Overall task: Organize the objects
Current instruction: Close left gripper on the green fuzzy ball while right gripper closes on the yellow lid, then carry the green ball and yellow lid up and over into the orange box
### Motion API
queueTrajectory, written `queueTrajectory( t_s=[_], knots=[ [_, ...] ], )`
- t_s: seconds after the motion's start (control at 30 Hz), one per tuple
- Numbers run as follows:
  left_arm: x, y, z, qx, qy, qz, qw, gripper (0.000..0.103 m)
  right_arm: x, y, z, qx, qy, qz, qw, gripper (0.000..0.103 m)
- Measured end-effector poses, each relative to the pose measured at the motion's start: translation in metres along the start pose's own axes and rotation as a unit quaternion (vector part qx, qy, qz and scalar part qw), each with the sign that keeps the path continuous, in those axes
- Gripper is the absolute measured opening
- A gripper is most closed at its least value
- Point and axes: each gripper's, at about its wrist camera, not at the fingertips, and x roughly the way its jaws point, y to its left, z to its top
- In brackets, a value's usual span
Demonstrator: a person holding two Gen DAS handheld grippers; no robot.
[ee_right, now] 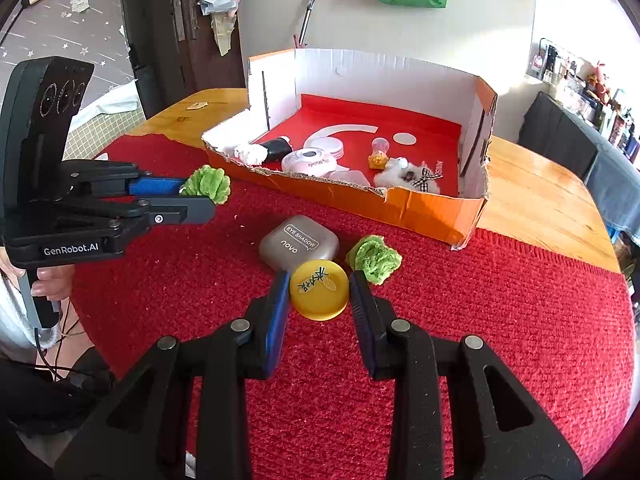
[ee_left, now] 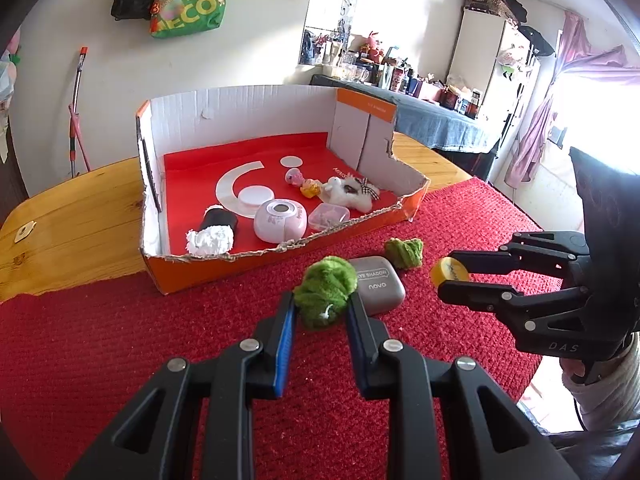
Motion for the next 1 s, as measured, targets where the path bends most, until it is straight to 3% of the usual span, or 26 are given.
queueTrajectory(
  t_s=[0.7, 0.83, 1.0],
  knots=[
    [-0.007, 0.007, 0.005, -0.012, -0.007, 0.005, 0.9999, 0.026, -0.002, -0.004, 0.007, 0.012, -0.004, 0.004, 1.0, 0.029],
    [-0.006, 0.013, 0.025, -0.013, -0.008, 0.031, 0.9994, 0.026, -0.005, -0.009, 0.029, 0.01, -0.011, -0.006, 1.0, 0.029],
    [0.012, 0.02, 0.06, -0.012, 0.005, 0.073, 0.9973, 0.026, 0.012, -0.021, 0.084, -0.001, 0.001, -0.053, 0.999, 0.029]
  ],
)
